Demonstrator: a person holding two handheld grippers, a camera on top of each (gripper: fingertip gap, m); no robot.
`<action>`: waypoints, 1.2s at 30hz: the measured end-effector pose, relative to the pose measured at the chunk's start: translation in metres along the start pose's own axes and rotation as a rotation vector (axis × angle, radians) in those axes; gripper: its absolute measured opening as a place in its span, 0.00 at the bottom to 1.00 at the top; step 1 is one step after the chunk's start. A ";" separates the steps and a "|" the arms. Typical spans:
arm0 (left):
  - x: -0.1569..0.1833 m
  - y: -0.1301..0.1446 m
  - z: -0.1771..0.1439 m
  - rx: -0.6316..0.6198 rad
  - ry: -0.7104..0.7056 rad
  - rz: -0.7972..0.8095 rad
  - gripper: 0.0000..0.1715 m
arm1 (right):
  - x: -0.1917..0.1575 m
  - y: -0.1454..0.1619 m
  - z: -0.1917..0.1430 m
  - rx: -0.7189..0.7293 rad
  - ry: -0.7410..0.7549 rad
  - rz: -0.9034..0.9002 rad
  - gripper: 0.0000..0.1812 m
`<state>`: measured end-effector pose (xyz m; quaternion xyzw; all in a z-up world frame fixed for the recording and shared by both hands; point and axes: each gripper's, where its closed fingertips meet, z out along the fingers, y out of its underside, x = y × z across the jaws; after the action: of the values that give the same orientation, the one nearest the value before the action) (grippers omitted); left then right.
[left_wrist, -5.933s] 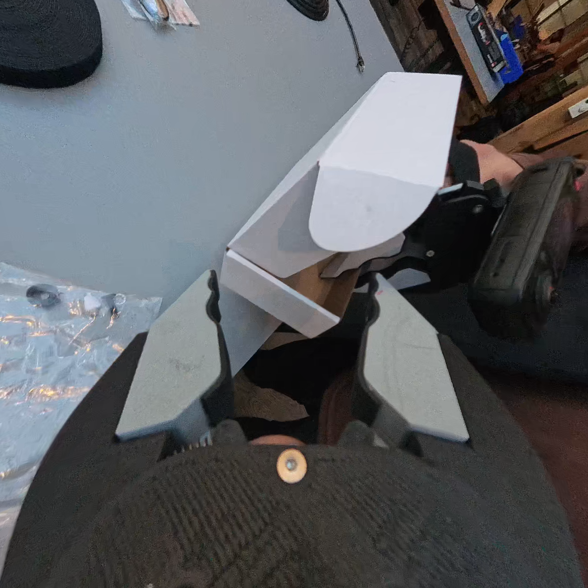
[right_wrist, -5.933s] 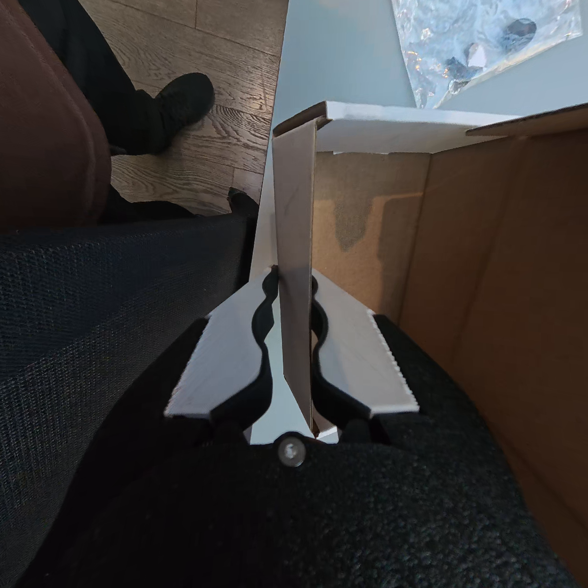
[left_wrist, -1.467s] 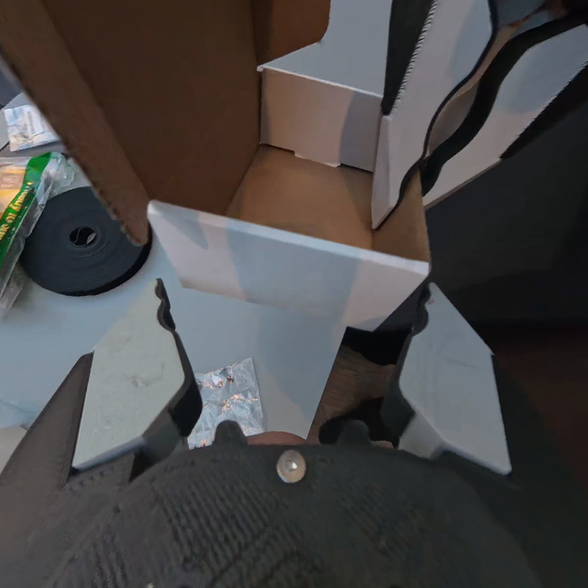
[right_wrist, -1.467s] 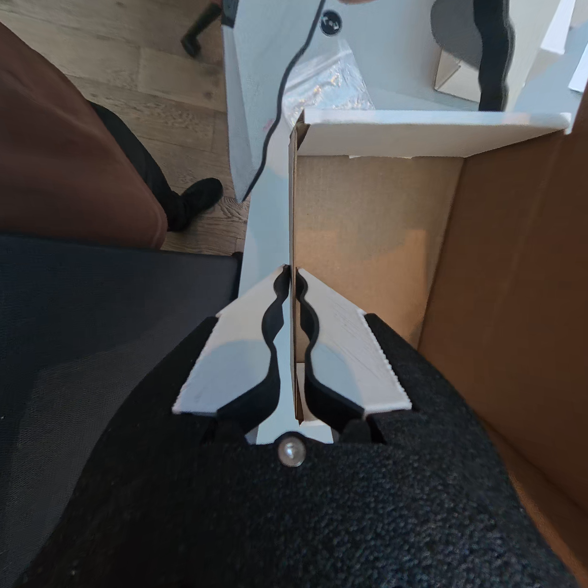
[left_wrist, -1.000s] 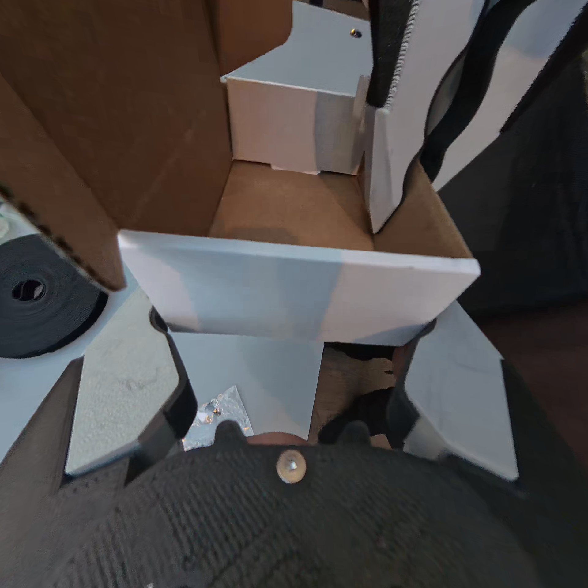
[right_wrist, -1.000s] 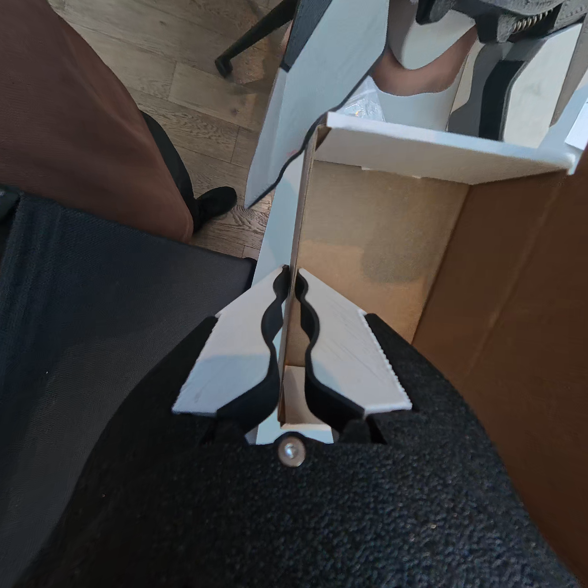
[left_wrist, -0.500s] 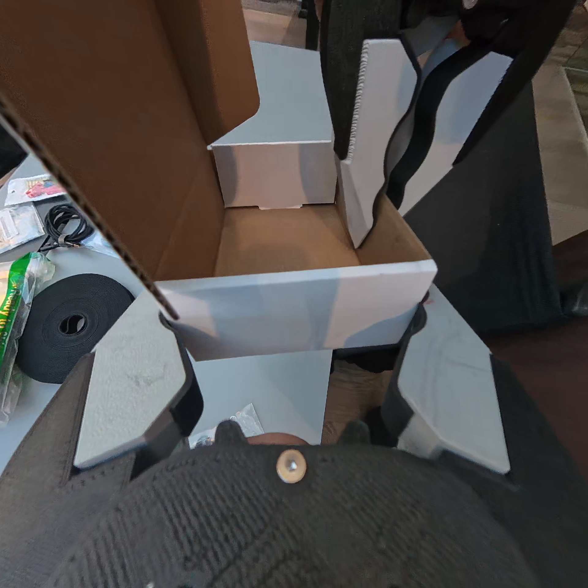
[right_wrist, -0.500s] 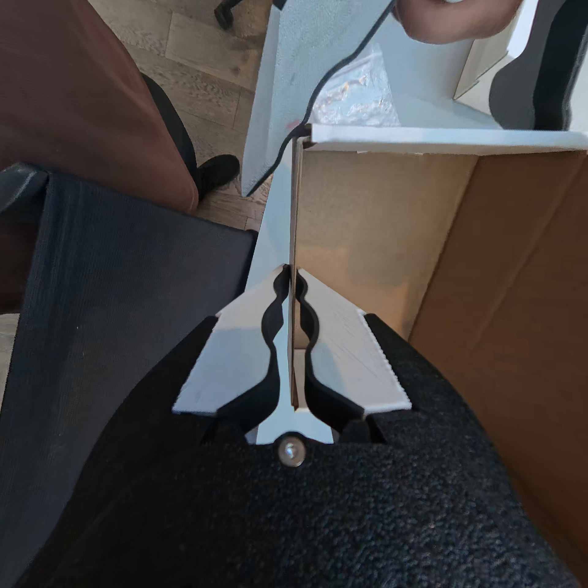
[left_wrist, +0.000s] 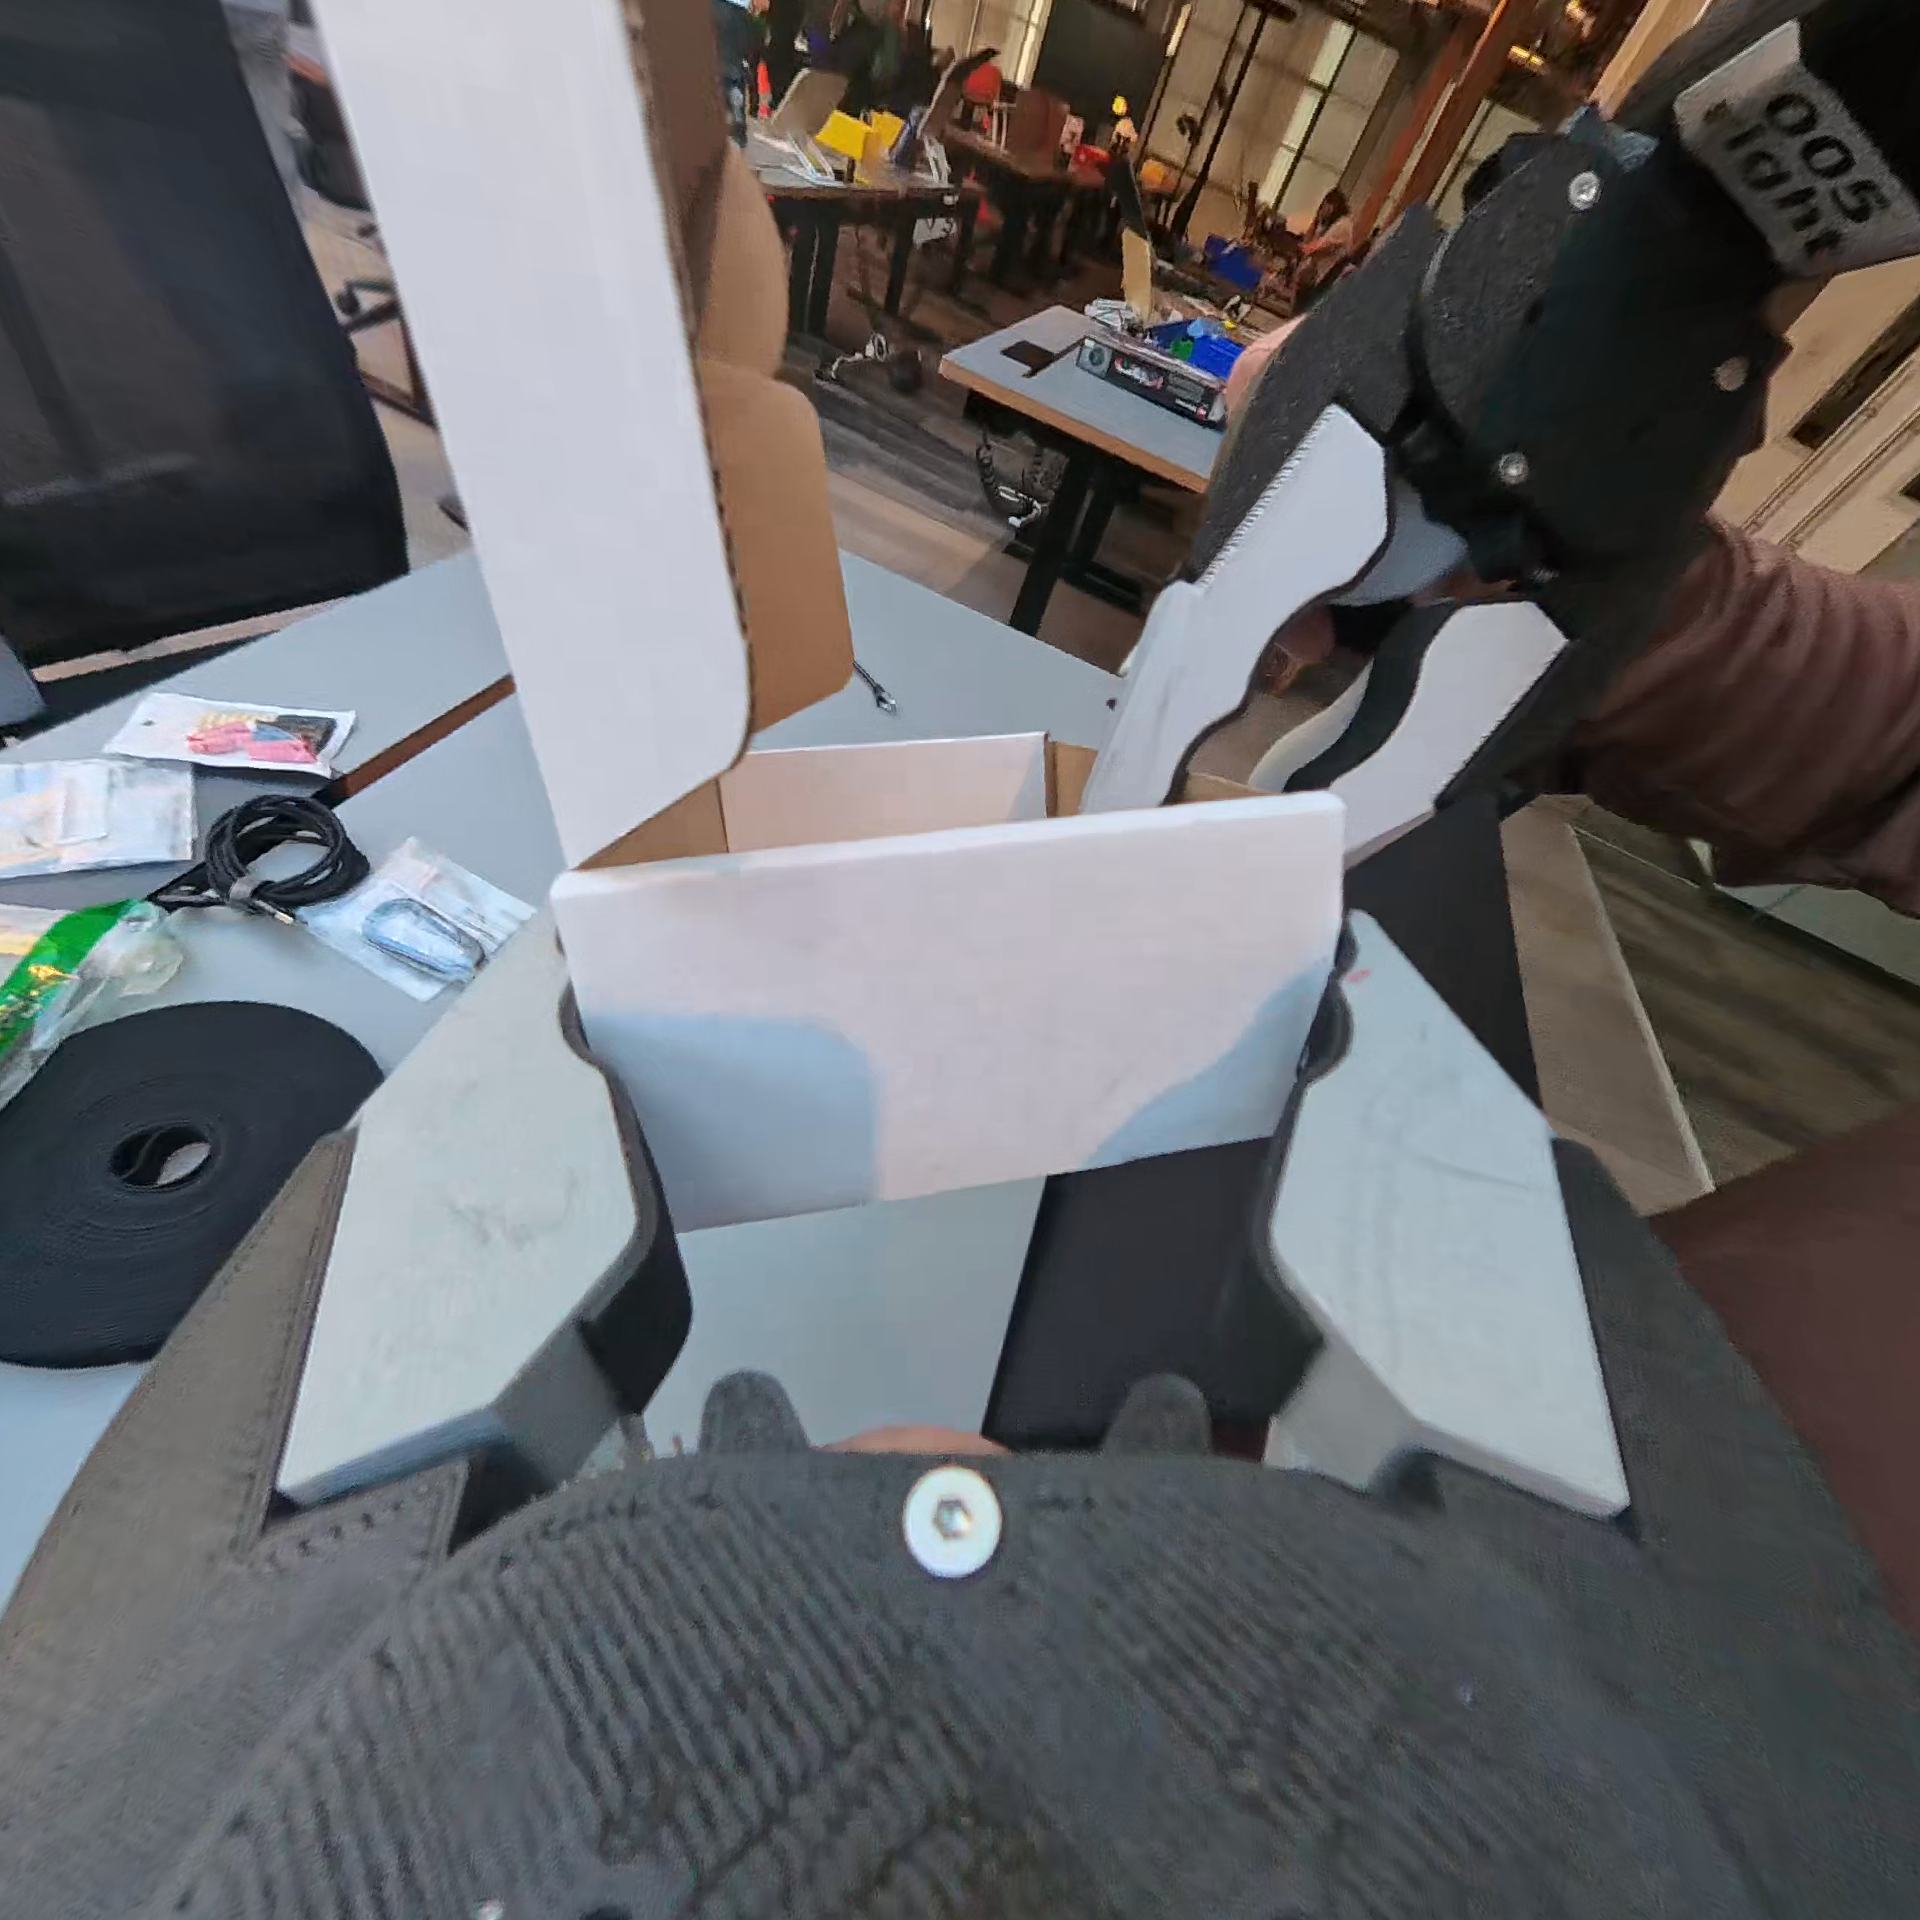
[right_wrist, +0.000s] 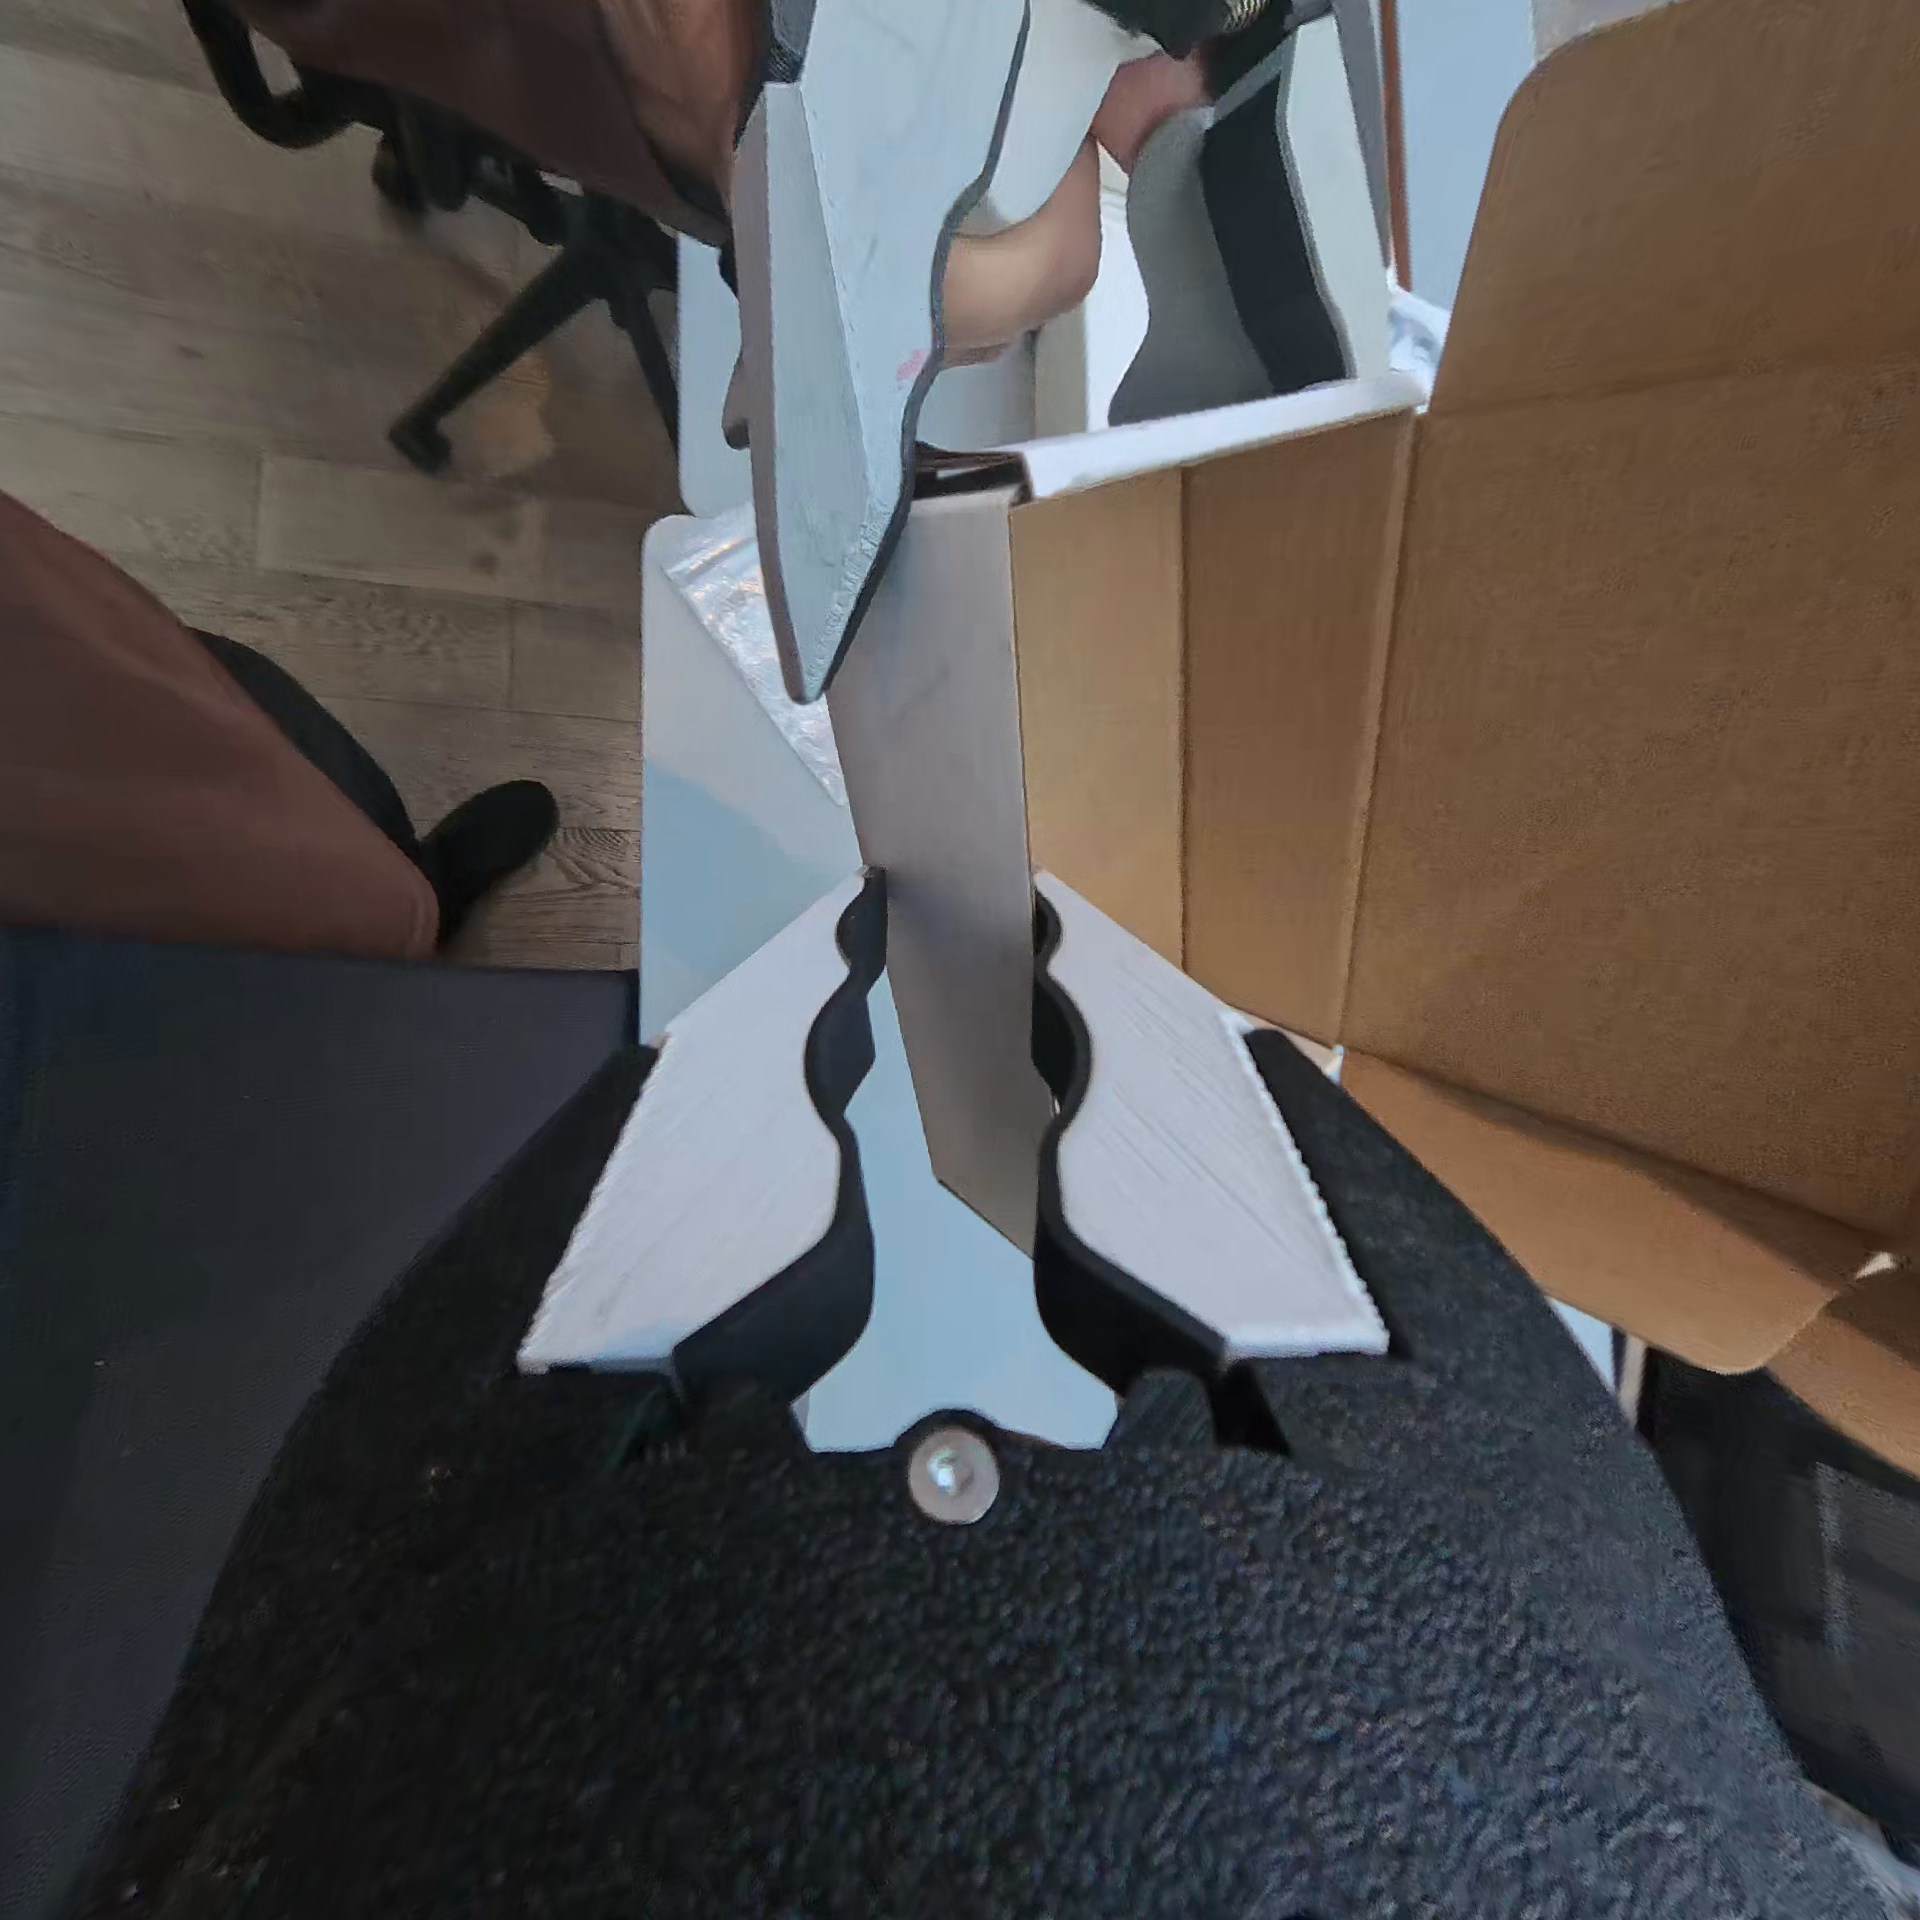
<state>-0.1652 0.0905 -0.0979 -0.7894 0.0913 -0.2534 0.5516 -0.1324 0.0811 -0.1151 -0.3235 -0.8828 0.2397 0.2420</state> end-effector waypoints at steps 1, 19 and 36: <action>-0.003 -0.004 0.000 0.000 -0.005 -0.005 0.78 | 0.006 -0.001 -0.002 0.005 0.032 -0.004 0.14; -0.054 -0.153 -0.056 0.567 0.169 -0.587 0.77 | 0.101 -0.021 -0.137 0.220 0.869 0.339 0.41; 0.013 -0.235 -0.036 0.648 0.412 -0.749 0.77 | 0.155 0.007 -0.119 0.249 1.071 0.620 0.75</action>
<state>-0.2036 0.1433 0.1307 -0.4912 -0.1731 -0.5975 0.6097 -0.1642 0.2238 0.0144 -0.6087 -0.4699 0.2045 0.6057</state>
